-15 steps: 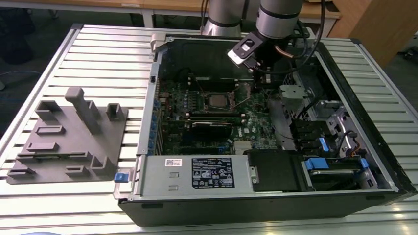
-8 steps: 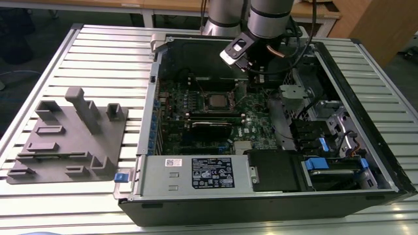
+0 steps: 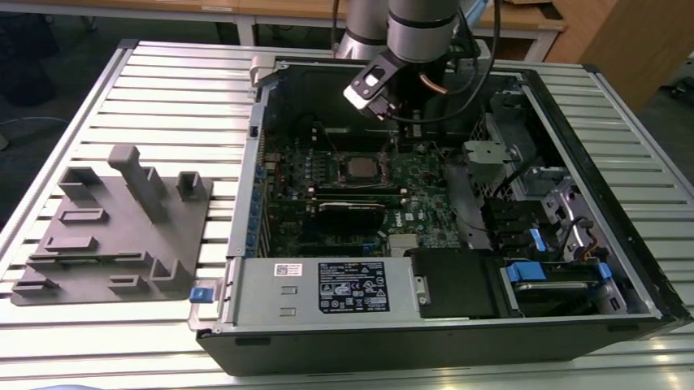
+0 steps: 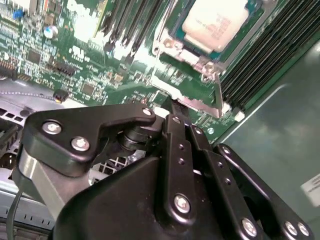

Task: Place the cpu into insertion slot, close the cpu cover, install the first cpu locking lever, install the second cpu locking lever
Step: 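Close the cpu cover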

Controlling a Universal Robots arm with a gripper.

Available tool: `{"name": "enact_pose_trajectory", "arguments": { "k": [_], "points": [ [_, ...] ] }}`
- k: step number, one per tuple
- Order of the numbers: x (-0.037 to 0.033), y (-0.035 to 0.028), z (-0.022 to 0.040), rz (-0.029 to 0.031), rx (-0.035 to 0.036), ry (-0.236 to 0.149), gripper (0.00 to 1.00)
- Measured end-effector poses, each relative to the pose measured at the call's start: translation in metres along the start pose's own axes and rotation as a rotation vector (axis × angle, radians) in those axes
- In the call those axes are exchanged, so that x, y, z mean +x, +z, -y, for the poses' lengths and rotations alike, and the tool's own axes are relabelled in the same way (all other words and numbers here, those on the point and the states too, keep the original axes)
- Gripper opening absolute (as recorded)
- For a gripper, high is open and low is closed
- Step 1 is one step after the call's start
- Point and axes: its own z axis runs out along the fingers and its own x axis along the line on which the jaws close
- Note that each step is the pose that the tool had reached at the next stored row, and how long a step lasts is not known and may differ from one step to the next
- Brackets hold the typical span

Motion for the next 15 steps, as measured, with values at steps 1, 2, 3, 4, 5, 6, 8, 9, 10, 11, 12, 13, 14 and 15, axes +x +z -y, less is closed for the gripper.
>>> {"name": "enact_pose_trajectory", "arguments": {
  "k": [1,2,3,4,5,6,8,9,10,11,12,13,14,15],
  "points": [
    [0.0,-0.0005,0.0038,0.0001,-0.0063,0.0,0.11],
    [-0.0001,-0.0011,0.0079,0.0002,-0.0125,0.0,0.11],
    [-0.0001,-0.0016,0.0113,0.0003,-0.0185,0.0,0.11],
    [-0.0001,-0.0018,0.0129,0.0003,-0.0216,0.0,0.11],
    [0.0,-0.0018,0.013,0.0001,-0.0221,0.0,0.11],
    [-0.0001,-0.0018,0.013,0.0,-0.0221,0.0,0.11],
    [-0.0001,-0.0018,0.0131,0.0001,-0.0222,0.0,0.11],
    [-0.0001,-0.0018,0.0132,0.0001,-0.0221,0.0,0.11],
    [-0.0001,-0.0018,0.0132,0.0001,-0.0221,0.0,0.11],
    [-0.0001,-0.0018,0.0132,0.0001,-0.0222,0.0,0.11],
    [-0.0001,-0.0017,0.0133,0.0,-0.0201,0.0,0.11],
    [-0.0001,-0.0014,0.0134,0.0,-0.008,0.0,0.11],
    [-0.0001,-0.0011,0.0134,0.0003,0.0071,0.0,0.11],
    [-0.0001,-0.0008,0.0134,0.0005,0.019,0.0,0.11]
  ]
}}
